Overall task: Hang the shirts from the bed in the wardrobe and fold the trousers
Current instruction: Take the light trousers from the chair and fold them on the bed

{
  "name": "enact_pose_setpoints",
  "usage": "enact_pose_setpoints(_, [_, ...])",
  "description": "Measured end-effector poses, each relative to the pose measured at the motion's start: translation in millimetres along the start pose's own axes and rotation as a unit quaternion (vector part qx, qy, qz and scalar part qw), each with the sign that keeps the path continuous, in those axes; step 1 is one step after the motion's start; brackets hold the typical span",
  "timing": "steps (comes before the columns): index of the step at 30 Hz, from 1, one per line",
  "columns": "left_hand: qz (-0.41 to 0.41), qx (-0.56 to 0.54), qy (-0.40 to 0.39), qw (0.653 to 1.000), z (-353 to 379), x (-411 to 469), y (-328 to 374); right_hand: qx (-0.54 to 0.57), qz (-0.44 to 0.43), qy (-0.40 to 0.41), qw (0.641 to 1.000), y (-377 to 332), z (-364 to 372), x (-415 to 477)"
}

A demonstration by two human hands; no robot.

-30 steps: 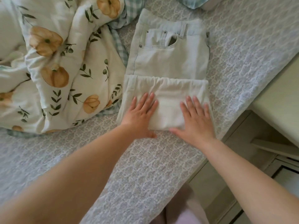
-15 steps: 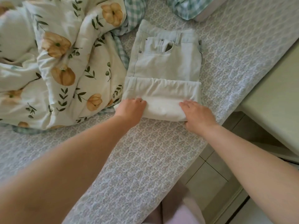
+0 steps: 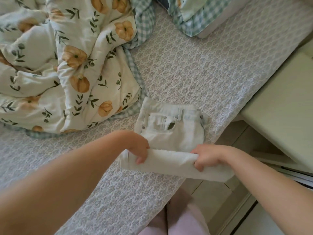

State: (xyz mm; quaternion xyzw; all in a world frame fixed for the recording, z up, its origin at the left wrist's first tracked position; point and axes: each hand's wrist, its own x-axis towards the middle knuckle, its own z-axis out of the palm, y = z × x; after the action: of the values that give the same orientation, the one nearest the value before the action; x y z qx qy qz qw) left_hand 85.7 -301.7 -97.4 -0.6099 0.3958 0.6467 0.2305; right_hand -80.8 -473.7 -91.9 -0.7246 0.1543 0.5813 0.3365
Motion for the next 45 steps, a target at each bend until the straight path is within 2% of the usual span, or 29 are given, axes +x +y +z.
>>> enact_pose_setpoints(3, [-0.019,0.009,-0.038,0.999,-6.9,1.3,3.7,0.062,0.003,-0.059,0.996,6.8,-6.5,3.2])
enact_pose_setpoints(5, [-0.029,0.001,-0.016,0.999,-22.8,-0.8,4.4,0.113,0.002,-0.038,0.993,15.0,-19.6,2.1])
enact_pose_setpoints(9, [-0.024,-0.003,0.075,0.997,-66.7,-11.5,-6.7,0.150,-0.026,0.089,0.984,23.2,-55.8,-4.9])
enact_pose_setpoints(12, [-0.030,0.036,0.195,0.980,-85.7,-5.6,-17.3,0.118,-0.043,0.198,0.972,21.1,-79.6,2.3])
enact_pose_setpoints(14, [-0.060,0.025,0.346,0.936,-81.2,5.7,-14.8,0.062,-0.015,0.295,0.953,20.8,-85.9,17.1])
enact_pose_setpoints(15, [-0.067,0.008,0.436,0.898,-71.4,14.1,-12.5,0.029,0.007,0.352,0.936,18.4,-82.8,24.2])
enact_pose_setpoints(17, [-0.038,-0.041,0.562,0.825,-38.7,32.0,-5.3,-0.012,0.020,0.485,0.874,8.6,-63.8,35.0])
enact_pose_setpoints(18, [-0.023,-0.054,0.582,0.811,-18.6,38.3,0.2,-0.021,0.003,0.551,0.834,0.6,-47.8,39.0])
enact_pose_setpoints(20, [-0.019,-0.030,0.580,0.814,17.1,49.4,10.1,-0.064,-0.053,0.625,0.776,-13.3,-12.6,47.5])
enact_pose_setpoints(21, [-0.024,-0.009,0.580,0.814,30.6,56.7,13.3,-0.093,-0.072,0.626,0.771,-17.5,2.6,52.8])
enact_pose_setpoints(26, [-0.067,-0.016,0.595,0.801,46.3,95.2,6.1,-0.173,-0.046,0.565,0.805,-2.0,23.6,82.6])
enact_pose_setpoints(30, [-0.114,-0.076,0.550,0.824,26.6,120.6,-6.2,-0.185,0.015,0.507,0.842,16.0,5.0,105.5])
enact_pose_setpoints(34, [-0.066,-0.114,0.531,0.837,13.6,126.4,-14.8,-0.183,0.031,0.486,0.854,20.3,-0.6,118.4])
enact_pose_setpoints(35, [-0.056,-0.145,0.540,0.827,13.5,123.7,-14.9,-0.175,0.022,0.486,0.856,20.6,-1.6,117.9])
enact_pose_setpoints(37, [-0.086,-0.271,0.567,0.773,14.6,116.7,-11.5,-0.140,-0.001,0.502,0.853,21.8,-1.8,112.5])
enact_pose_setpoints(39, [-0.170,-0.418,0.542,0.709,12.0,111.4,-8.5,-0.063,-0.004,0.565,0.822,26.0,-0.5,105.0])
enact_pose_setpoints(41, [-0.222,-0.493,0.493,0.682,6.9,106.2,-9.8,0.045,0.041,0.625,0.778,30.3,3.0,100.4])
enact_pose_setpoints(43, [-0.226,-0.523,0.492,0.659,1.0,104.1,-14.5,0.178,0.093,0.646,0.737,28.7,6.5,99.7])
enact_pose_setpoints(45, [-0.226,-0.469,0.537,0.664,-2.5,103.4,-17.4,0.324,0.126,0.635,0.690,24.2,9.5,101.4])
